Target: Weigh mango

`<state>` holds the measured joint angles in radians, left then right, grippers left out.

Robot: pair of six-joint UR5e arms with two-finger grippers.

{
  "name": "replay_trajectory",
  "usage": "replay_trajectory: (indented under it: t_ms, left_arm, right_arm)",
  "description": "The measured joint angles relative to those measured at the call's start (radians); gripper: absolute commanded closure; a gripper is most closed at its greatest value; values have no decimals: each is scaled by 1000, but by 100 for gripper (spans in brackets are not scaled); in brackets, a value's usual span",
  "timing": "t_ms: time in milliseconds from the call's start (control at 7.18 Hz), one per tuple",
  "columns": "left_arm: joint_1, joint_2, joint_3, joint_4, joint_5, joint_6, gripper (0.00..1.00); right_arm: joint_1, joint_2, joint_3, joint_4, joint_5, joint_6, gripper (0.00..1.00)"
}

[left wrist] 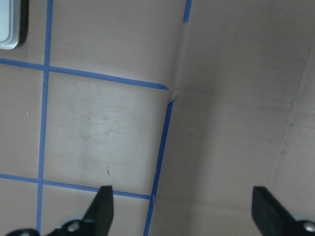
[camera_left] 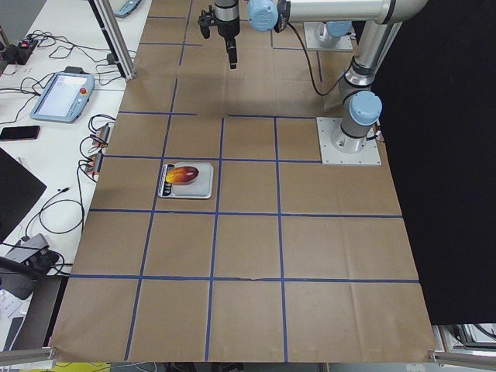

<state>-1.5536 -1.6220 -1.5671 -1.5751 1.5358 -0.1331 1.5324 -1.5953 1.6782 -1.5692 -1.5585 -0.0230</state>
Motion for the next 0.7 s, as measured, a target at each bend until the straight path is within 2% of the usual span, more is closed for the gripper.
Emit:
replay_trajectory:
  t_ms: [696]
  left_arm:
    - [-29, 7, -8, 2, 29, 187, 1]
  right_arm:
    - [0, 0, 0, 0, 0, 0, 0]
